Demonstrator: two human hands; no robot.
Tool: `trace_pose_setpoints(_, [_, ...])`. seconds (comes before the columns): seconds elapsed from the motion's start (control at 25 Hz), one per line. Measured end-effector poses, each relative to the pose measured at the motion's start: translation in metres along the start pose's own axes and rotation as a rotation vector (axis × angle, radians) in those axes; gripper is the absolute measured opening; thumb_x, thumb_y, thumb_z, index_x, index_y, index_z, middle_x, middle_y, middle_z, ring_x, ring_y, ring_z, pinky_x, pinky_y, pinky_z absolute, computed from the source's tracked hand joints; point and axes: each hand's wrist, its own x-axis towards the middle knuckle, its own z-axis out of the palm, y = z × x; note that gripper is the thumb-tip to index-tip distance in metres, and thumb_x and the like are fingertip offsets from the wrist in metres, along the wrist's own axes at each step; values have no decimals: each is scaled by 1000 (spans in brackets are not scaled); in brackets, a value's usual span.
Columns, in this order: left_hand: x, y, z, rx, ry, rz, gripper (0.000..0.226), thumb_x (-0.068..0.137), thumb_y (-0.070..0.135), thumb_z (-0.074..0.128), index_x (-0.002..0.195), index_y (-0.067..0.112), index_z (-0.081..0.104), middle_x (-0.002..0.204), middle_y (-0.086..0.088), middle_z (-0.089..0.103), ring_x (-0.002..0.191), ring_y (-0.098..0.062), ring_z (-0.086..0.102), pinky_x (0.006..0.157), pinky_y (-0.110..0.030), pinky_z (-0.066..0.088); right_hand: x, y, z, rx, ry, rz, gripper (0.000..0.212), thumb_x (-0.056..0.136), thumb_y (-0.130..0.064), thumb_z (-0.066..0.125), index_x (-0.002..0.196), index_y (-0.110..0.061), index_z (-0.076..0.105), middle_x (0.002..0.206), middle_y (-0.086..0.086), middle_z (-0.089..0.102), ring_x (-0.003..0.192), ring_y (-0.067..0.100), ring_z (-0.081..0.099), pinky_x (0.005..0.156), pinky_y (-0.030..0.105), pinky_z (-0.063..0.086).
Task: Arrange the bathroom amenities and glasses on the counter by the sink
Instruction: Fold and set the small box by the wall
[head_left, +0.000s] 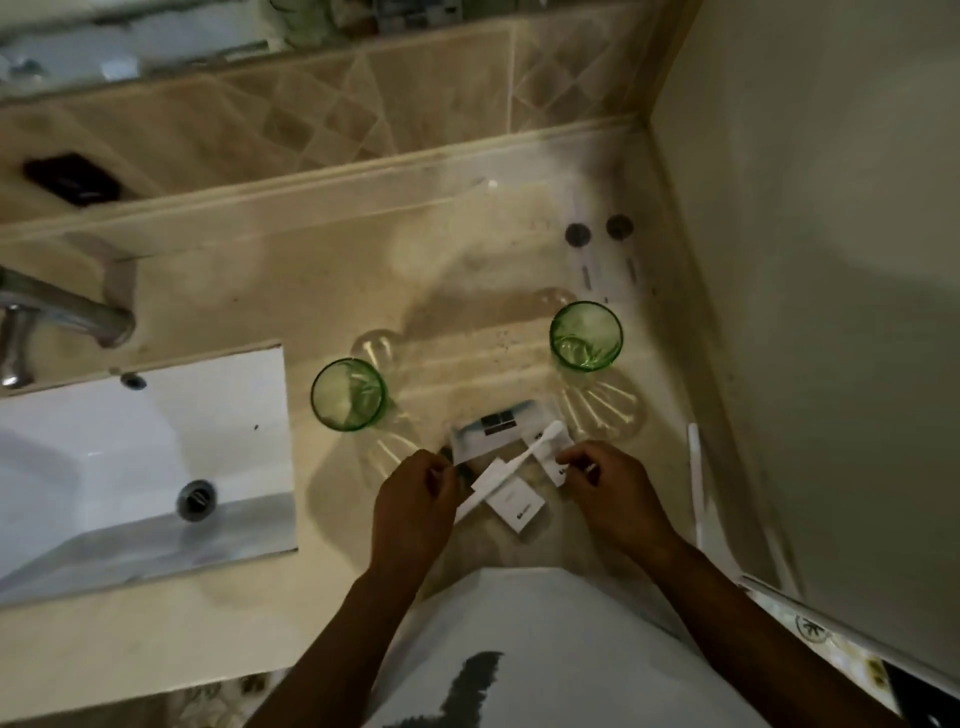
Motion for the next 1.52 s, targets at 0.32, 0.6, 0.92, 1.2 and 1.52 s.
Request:
trace_pose_setpoints(0.32, [-29,-53,-17,-136,47,-135,7,90,21,62,84,23,64,70,8,63,67,-7,59,60,-25,42,-24,-30,38,-248,-165,-106,11,90,-19,63,96,-23,71,91,-4,70,78,5,61,72,22,50])
trace_pose_setpoints(0.6, [-34,-31,-10,-645,-356,-328,16,94,11,59,97,1,71,82,-13,74,74,-25,72,70,-38,59,-34,-31,57,-365,-1,-65,31,83,-23,64,114,-23,61,111,3,56,100,21,55,85,34,51])
trace_pose_setpoints(0.92, [-38,-5,9,-915,-736,-554,21,92,10,57,111,6,67,106,-22,74,105,-38,70,93,-51,55,-52,-23,63,-342,-91,94,65,84,-29,60,145,-27,38,126,8,54,107,25,59,91,40,53])
trace_pose_setpoints(1.2, [-33,-1,19,-808,-824,-533,21,97,15,53,110,5,67,97,-25,75,86,-37,73,91,-52,58,-57,-15,36,-263,-44,203,25,96,-19,52,116,-13,65,119,7,69,106,22,64,80,25,45])
trace_pose_setpoints(1.52, [-23,21,19,-756,-825,-449,17,96,13,51,101,9,67,72,-10,71,67,-24,63,66,-36,54,-55,-3,27,-76,173,261,15,88,-19,62,103,-17,61,106,3,62,89,13,60,71,22,45])
